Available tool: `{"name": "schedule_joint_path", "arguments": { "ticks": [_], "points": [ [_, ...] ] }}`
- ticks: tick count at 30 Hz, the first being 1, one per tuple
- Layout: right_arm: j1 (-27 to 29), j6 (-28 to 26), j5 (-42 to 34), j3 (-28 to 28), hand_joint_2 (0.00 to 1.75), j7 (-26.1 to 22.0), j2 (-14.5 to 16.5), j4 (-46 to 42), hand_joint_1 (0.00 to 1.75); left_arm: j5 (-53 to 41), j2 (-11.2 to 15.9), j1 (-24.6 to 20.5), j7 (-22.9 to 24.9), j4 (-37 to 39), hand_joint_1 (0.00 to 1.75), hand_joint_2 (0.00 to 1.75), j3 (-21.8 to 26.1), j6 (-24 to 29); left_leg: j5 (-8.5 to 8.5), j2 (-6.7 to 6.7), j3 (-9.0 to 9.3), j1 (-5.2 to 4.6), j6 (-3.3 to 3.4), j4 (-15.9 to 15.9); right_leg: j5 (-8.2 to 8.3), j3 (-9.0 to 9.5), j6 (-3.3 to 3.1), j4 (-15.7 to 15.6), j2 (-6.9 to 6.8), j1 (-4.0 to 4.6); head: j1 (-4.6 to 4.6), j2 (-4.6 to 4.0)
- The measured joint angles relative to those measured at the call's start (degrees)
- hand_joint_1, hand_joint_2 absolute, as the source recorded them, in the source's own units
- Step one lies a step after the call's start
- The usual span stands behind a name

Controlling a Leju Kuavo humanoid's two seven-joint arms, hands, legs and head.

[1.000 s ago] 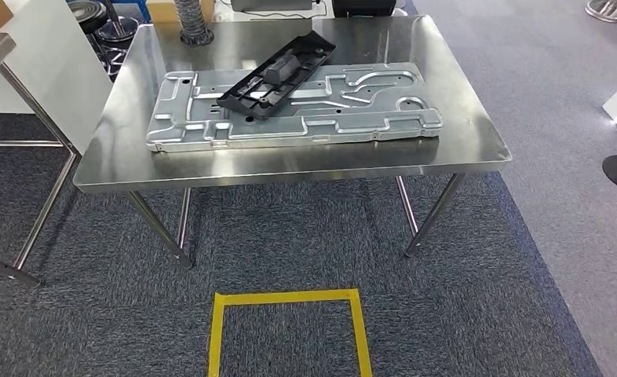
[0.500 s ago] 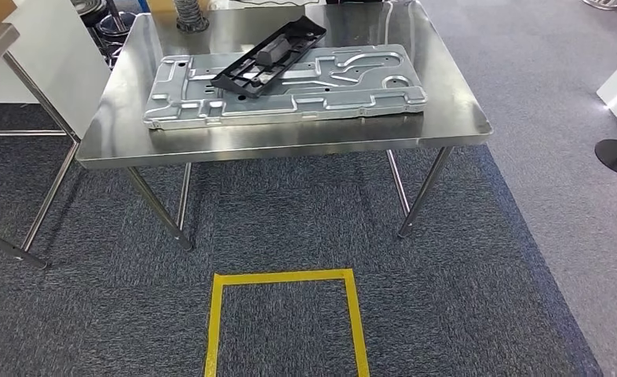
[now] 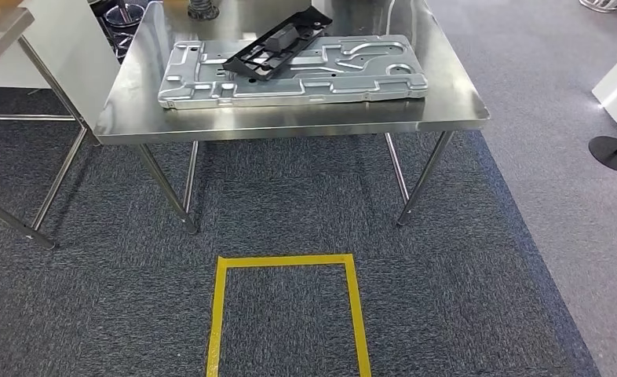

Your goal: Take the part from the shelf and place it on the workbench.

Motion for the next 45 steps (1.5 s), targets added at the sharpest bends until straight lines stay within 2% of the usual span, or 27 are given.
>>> {"name": "schedule_joint_path", "arguments": {
  "ticks": [1,4,6,8,9,10,11,13,15,16,18,20,21,24,25,26,27,28,30,31,32,36,37,40,41,44,45],
  "points": [
    [-0.1,0.0,0.0,0.0,0.00,-0.1,0.0,0.0,0.00,0.0,0.0,0.0,0.0,0.0,0.00,0.00,-0.1,0.0,0.39,0.01,-0.29,-0.06,-0.32,0.1,-0.41,1.18,-0.35,-2.2,0.03,0.16,-0.02,0.00],
    [-0.1,0.2,0.0,0.0,0.00,-0.2,0.2,0.1,0.00,0.0,0.0,0.0,-0.2,0.0,0.00,0.00,-0.4,-0.1,0.63,-0.05,-0.89,0.05,-1.31,0.5,0.09,0.63,-1.74,-3.1,-0.12,0.22,-0.02,-0.01],
    [-0.2,0.6,0.0,0.0,0.00,-0.3,0.2,0.1,0.00,0.0,0.0,0.1,-0.3,0.0,0.00,0.00,-0.4,-0.1,-3.07,-0.21,-2.38,0.21,-1.80,4.3,0.99,-0.33,-2.74,-3.3,-0.32,0.08,-0.16,-0.02],
    [-0.2,0.9,0.1,0.0,0.00,-0.4,0.3,0.1,0.00,0.0,0.0,0.1,-0.4,0.0,0.00,0.00,-0.4,0.1,-8.24,-0.27,-4.73,0.33,-2.13,11.9,1.90,-1.53,-3.17,-3.2,-0.37,0.32,-0.32,-0.02],
    [-0.2,1.0,0.1,0.0,0.00,-0.5,0.3,0.1,0.00,0.1,0.0,0.1,-0.3,0.0,0.00,0.00,-0.4,0.3,-9.54,-0.27,-5.51,0.35,-2.24,15.4,2.37,-2.14,-3.20,-3.2,-0.38,0.44,-0.32,-0.01],
    [-0.2,1.1,0.1,0.0,0.00,-0.6,0.3,0.1,0.00,0.1,0.0,0.1,-0.2,0.0,0.00,0.00,-0.4,0.5,-9.47,-0.27,-5.49,0.35,-2.25,17.3,2.81,-2.77,-3.18,-3.1,-0.38,0.54,-0.33,-0.01],
    [-0.2,1.3,0.1,0.0,0.00,-0.8,0.3,0.2,0.00,0.1,0.0,0.1,-0.1,0.0,0.00,0.00,-0.4,0.7,-8.34,-0.27,-4.48,0.35,-2.18,17.2,3.19,-3.39,-3.11,-2.9,-0.37,0.60,-0.33,-0.01],
    [-0.2,2.5,0.0,0.0,0.00,-1.2,0.3,0.3,0.00,0.3,0.1,0.1,0.4,0.0,0.00,0.00,-0.4,1.1,-5.36,-0.28,0.68,0.33,-1.76,10.5,3.71,-4.47,-2.85,-2.3,-0.32,0.65,-0.34,-0.01],
    [-0.3,5.2,-0.4,0.0,0.00,-1.6,0.4,0.4,0.00,0.5,0.2,-0.1,1.1,0.0,0.00,0.00,-0.4,1.4,-4.97,-0.29,5.96,0.13,-1.26,2.2,4.05,-5.22,-2.39,-1.6,-0.34,0.83,-0.33,-0.01],
    [-0.3,6.8,-0.7,-0.1,0.00,-1.7,0.4,0.4,0.00,0.5,0.2,-0.2,1.3,0.0,0.00,0.00,-0.4,1.4,-5.43,-0.30,7.16,0.01,-1.05,0.0,4.27,-5.47,-2.07,-1.4,-0.38,0.89,-0.32,-0.01],
    [-0.4,9.9,-1.2,-0.2,0.00,-1.8,0.3,0.5,0.00,0.6,0.3,-0.2,1.8,0.0,0.00,0.00,-0.4,1.5,-5.67,-0.26,7.20,-0.05,-0.50,-1.2,4.74,-5.75,-1.33,-1.3,-0.47,0.96,-0.29,-0.01],
    [-0.4,11.8,-1.6,-0.4,0.00,-1.8,0.3,0.5,0.00,0.6,0.3,-0.1,2.2,0.0,0.00,0.00,-0.4,1.6,-5.02,-0.18,6.76,0.18,0.31,-1.5,3.79,-6.33,-0.70,-0.1,-0.34,0.84,-0.20,-0.01],
    [-0.4,12.6,-1.8,-0.6,0.00,-1.8,0.3,0.5,0.00,0.6,0.3,-0.1,2.3,0.0,0.00,0.00,-0.4,1.6,-4.64,-0.12,6.48,0.30,0.69,-1.7,2.17,-7.23,-0.43,2.0,-0.25,0.76,-0.11,-0.02],
    [-0.4,15.1,-2.5,-1.2,0.00,-1.2,0.3,0.7,0.00,0.6,0.4,-0.1,2.7,0.0,0.00,0.00,-0.4,1.5,-3.82,-0.03,5.25,0.18,1.12,-1.6,-4.19,-11.71,0.18,13.4,-0.13,0.34,0.06,-0.02],
    [-0.4,15.9,-2.7,-1.4,0.00,-0.9,0.3,0.7,0.00,0.6,0.4,-0.1,2.9,0.0,0.00,0.44,-0.4,1.5,-3.62,-0.03,4.92,0.14,1.10,-1.5,-4.88,-12.32,0.30,15.6,-0.12,0.24,0.06,-0.02],
    [-0.3,16.6,-2.9,-1.6,0.00,-0.4,0.3,0.8,0.00,0.6,0.4,0.0,3.0,0.0,0.00,0.87,-0.4,1.4,-3.46,-0.04,4.65,0.13,1.03,-1.3,-4.41,-11.76,0.34,15.4,-0.13,0.16,0.07,-0.01],
    [-0.3,17.2,-3.1,-1.7,0.00,0.2,0.3,0.8,0.00,0.6,0.4,0.0,3.1,0.0,0.00,1.31,-0.4,1.3,-3.37,-0.06,4.49,0.12,0.96,-1.2,-2.95,-9.97,0.27,12.7,-0.13,0.11,0.07,-0.01],
    [-0.4,17.7,-3.3,-1.9,0.44,0.8,0.3,0.8,0.00,0.6,0.4,0.0,3.2,0.0,0.00,1.75,-0.4,1.2,-3.32,-0.08,4.39,0.13,0.87,-1.0,-1.06,-7.33,0.08,8.4,-0.13,0.09,0.08,-0.01],
    [-0.5,18.3,-3.4,-2.3,1.31,2.0,0.2,0.8,0.00,0.6,0.4,-0.2,3.2,0.0,0.00,1.75,-0.4,1.0,-3.28,-0.09,4.16,-0.09,0.47,-0.7,1.27,-3.00,-0.53,0.5,-0.16,0.32,0.06,-0.01],
    [-0.5,18.4,-3.4,-2.4,1.75,2.4,0.1,0.8,0.00,0.6,0.4,-0.2,3.1,0.0,0.00,1.75,-0.4,0.9,-3.22,-0.07,4.03,-0.17,0.19,-0.6,1.62,-2.11,-0.83,-1.4,-0.16,0.45,0.03,-0.01],
    [-0.5,18.4,-3.4,-2.5,1.75,2.8,0.1,0.8,0.00,0.6,0.4,-0.3,3.1,0.0,0.00,1.75,-0.4,0.9,-3.12,-0.06,3.91,-0.25,-0.15,-0.6,1.58,-2.04,-1.11,-2.0,-0.16,0.59,0.01,0.00],
    [-0.4,18.3,-3.4,-2.9,1.75,4.0,0.1,0.8,0.00,0.6,0.5,-0.4,3.0,0.0,0.00,1.75,-0.4,0.7,-2.98,-0.03,3.60,-0.26,0.25,-0.6,2.13,-2.39,-1.39,-2.3,-0.11,0.58,-0.08,-0.01],
    [-0.4,18.3,-3.4,-2.9,1.75,4.2,0.1,0.7,0.00,0.6,0.5,-0.4,2.9,0.0,0.00,1.75,-0.4,0.6,-2.81,-0.04,3.55,-0.18,-0.04,-0.6,2.15,-2.47,-1.55,-2.2,-0.11,0.68,-0.08,-0.01],
    [-0.5,18.2,-3.4,-3.1,0.44,4.4,0.0,0.7,0.00,0.6,0.5,-0.4,2.9,0.0,0.00,1.75,-0.4,0.6,-2.63,-0.05,3.51,-0.02,-0.53,-0.7,2.19,-2.62,-1.88,-2.0,-0.13,0.85,-0.09,-0.01],
    [-0.5,18.3,-3.5,-3.1,0.44,4.4,0.0,0.7,0.00,0.6,0.5,-0.4,2.9,0.0,0.00,1.75,-0.4,0.6,-2.57,-0.05,3.50,0.01,-0.62,-0.7,2.20,-2.66,-1.93,-2.0,-0.13,0.87,-0.09,-0.01],
    [-0.5,19.1,-4.2,-3.5,1.75,4.3,0.0,0.7,0.00,0.6,0.5,-0.4,2.8,0.0,0.00,1.75,-0.4,0.6,-2.45,-0.06,3.41,0.03,-0.81,-0.7,2.21,-2.80,-2.00,-1.8,-0.14,0.90,-0.09,-0.01],
    [-0.5,19.2,-4.3,-3.5,1.75,4.2,0.0,0.7,0.00,0.6,0.5,-0.4,2.8,0.0,0.00,1.75,-0.4,0.6,-2.44,-0.06,3.39,0.03,-0.84,-0.7,2.22,-2.82,-2.01,-1.8,-0.14,0.90,-0.09,-0.01]
  ]
}}
